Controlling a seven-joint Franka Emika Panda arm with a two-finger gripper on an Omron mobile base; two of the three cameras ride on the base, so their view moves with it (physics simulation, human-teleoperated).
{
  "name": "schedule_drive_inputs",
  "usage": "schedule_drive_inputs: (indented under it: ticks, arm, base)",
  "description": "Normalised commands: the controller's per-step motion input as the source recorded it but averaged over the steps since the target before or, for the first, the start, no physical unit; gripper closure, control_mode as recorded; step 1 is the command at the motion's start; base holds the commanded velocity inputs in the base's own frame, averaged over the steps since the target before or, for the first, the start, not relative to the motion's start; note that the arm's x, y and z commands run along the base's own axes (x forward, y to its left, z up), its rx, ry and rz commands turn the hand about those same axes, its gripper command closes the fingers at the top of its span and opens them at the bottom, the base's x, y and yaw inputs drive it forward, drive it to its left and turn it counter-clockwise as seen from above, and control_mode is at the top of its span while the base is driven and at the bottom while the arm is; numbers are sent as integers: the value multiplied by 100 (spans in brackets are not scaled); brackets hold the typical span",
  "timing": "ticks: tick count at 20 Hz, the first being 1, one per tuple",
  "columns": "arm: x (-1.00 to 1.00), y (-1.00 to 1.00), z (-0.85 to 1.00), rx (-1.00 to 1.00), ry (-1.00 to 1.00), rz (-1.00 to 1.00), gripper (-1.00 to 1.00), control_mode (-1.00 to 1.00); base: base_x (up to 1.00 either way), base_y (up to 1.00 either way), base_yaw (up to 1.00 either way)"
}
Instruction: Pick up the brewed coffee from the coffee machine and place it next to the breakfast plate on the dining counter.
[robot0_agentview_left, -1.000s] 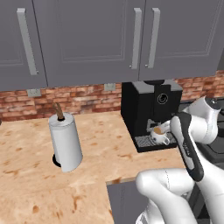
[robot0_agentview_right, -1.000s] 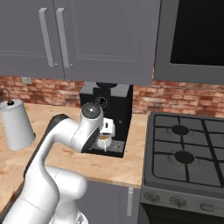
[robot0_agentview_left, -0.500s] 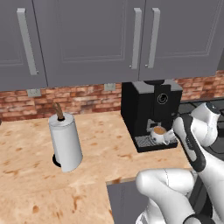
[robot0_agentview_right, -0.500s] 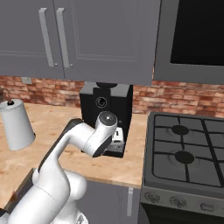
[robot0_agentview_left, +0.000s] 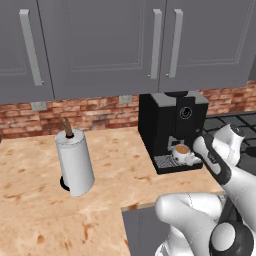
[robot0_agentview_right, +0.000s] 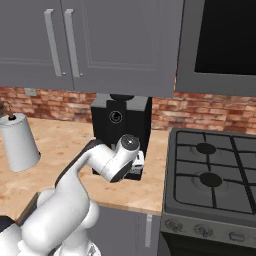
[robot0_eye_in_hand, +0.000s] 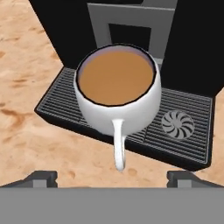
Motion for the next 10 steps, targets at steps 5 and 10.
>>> schedule_drive_inputs:
  ticks: [5, 10]
  arm:
    - [24, -4, -27, 0, 0, 3, -100, -100]
    - [20, -2, -19, 0, 0, 2, -100, -100]
  base:
    - [0, 0, 0]
    - [0, 0, 0]
